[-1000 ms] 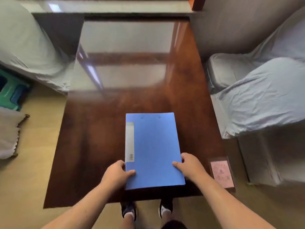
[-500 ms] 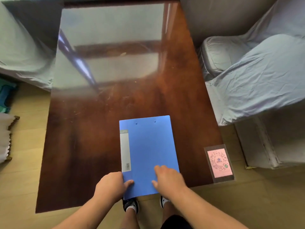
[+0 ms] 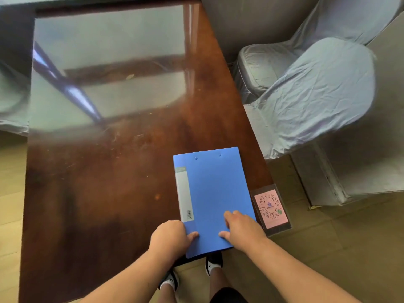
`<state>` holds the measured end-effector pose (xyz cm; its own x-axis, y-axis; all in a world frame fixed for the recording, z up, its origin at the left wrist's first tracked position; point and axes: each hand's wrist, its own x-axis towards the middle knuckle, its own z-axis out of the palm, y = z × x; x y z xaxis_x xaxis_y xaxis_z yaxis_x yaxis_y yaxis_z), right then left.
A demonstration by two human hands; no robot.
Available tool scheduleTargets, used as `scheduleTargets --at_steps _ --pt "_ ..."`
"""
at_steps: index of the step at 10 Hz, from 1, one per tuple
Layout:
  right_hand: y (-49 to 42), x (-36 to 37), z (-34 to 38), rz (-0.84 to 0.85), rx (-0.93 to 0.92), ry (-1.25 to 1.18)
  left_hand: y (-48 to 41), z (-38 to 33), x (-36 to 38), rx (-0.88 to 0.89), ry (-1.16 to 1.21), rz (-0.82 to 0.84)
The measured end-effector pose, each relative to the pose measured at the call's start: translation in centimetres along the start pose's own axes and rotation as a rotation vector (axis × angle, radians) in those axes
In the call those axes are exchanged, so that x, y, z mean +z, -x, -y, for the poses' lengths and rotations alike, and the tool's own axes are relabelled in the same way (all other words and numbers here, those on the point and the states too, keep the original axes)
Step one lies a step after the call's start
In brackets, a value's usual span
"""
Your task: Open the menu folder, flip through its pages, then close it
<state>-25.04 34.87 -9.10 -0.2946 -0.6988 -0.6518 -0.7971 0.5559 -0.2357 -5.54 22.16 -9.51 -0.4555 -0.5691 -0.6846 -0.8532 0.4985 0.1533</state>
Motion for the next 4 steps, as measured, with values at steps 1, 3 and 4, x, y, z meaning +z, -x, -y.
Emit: scheduleTargets --at_steps 1,3,4 --pt "0.0 -0.1 -1.5 -0.003 0.012 -0.004 -0.4 -1.2 0.2 0.006 0.005 0.006" --pt "0.2 -0.3 -1.6 0.005 0.006 0.035 0.5 -1.2 0.1 -0.013 0.053 0.030" --pt "0.1 -1.2 -0.8 0.007 0.002 0.065 1.0 -0.5 -1.1 -0.024 0.096 -0.077"
